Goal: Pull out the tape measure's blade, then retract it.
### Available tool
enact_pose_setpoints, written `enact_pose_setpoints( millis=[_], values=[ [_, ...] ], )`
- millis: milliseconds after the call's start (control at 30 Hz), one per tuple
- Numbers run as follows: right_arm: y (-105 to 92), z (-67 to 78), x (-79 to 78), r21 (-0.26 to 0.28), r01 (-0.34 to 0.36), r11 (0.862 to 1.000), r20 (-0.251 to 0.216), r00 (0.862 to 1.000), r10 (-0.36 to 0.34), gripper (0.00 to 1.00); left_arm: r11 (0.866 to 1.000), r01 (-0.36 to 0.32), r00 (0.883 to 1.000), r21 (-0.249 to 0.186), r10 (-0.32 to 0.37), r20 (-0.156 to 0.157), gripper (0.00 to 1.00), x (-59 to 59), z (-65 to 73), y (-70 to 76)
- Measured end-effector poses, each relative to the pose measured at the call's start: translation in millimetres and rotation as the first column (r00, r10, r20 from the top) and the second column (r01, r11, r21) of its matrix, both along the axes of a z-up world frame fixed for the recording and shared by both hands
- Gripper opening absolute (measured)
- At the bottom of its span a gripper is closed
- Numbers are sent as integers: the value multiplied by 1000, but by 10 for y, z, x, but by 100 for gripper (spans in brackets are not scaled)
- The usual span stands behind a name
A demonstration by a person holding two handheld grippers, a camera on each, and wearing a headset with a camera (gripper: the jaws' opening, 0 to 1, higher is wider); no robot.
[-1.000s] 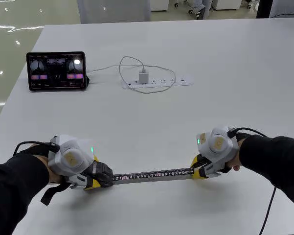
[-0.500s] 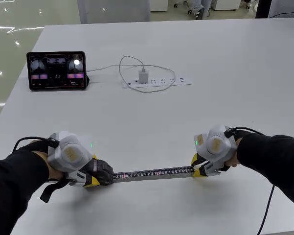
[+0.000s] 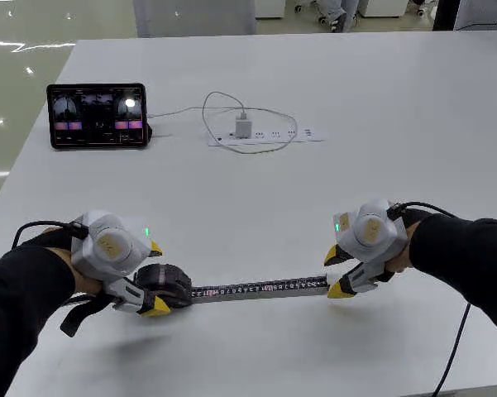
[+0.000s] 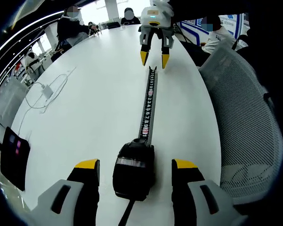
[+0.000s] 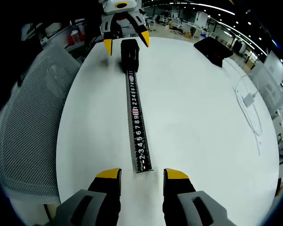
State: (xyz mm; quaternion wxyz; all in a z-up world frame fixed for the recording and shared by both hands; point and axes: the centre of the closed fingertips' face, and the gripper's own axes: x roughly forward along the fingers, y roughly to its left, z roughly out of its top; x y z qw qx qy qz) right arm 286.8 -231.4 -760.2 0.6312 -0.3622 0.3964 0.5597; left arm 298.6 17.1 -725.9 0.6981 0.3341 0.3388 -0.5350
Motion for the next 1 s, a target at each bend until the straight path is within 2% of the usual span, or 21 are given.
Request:
enact_pose_setpoints(
  millis=[100, 167, 300, 367, 400, 467, 533, 633, 667, 700, 733, 767, 800, 867, 900, 1000],
  values=[
    [-45, -4, -14, 2, 28, 1000, 10, 1000, -28, 34, 999, -37, 999, 1, 37, -18, 69, -12, -7, 27],
    [-41, 12, -25, 32, 81, 996, 13, 997, -81, 36, 998, -67, 997, -5, 67, -32, 75, -12, -21, 66],
    [-96, -10, -100, 58, 142, 988, 0, 990, -142, 40, 993, -119, 991, -15, 117, -68, 78, -71, -40, 134],
    [-111, -2, -97, 89, 201, 976, -5, 980, -201, 43, 990, -141, 987, -23, 138, -80, 80, -96, -47, 153],
    [-123, 17, -87, 115, 242, 963, -10, 970, -243, 44, 987, -155, 984, -32, 151, -92, 81, -118, -54, 160],
    [-157, 32, -69, 144, 284, 948, -4, 958, -287, 47, 984, -171, 980, -54, 164, -114, 83, -172, -47, 157],
    [-202, 29, -88, 144, 294, 945, 0, 955, -297, 50, 982, -180, 978, -59, 173, -115, 85, -188, -50, 173],
    [-217, 67, -95, 176, 335, 926, -1, 940, -340, 53, 972, -221, 968, -80, 208, -139, 89, -216, -41, 185],
    [-218, 87, -80, 194, 362, 912, -5, 930, -368, 55, 964, -248, 962, -92, 233, -145, 91, -209, -32, 190],
    [-217, 102, -74, 206, 372, 905, -3, 925, -379, 57, 959, -261, 958, -107, 244, -151, 93, -210, -19, 182],
    [-220, 116, -81, 215, 380, 900, -3, 921, -389, 59, 942, -307, 943, -133, 282, -178, 94, -217, 1, 162],
    [-222, 121, -87, 220, 384, 897, -2, 919, -393, 62, 932, -329, 934, -151, 297, -199, 95, -222, 18, 145],
    [-222, 126, -95, 231, 390, 892, 2, 916, -401, 64, 915, -360, 923, -181, 321, -212, 97, -206, 43, 129],
    [-236, 124, -104, 238, 397, 887, 11, 912, -411, 68, 905, -380, 916, -194, 338, -215, 99, -206, 57, 144],
    [-246, 125, -107, 245, 403, 882, 20, 907, -420, 71, 888, -404, 906, -218, 356, -230, 99, -210, 81, 134],
    [-307, 103, -122, 250, 452, 856, 19, 882, -471, 81, 851, -451, 888, -269, 397, -231, 99, -183, 136, 152]
  ],
)
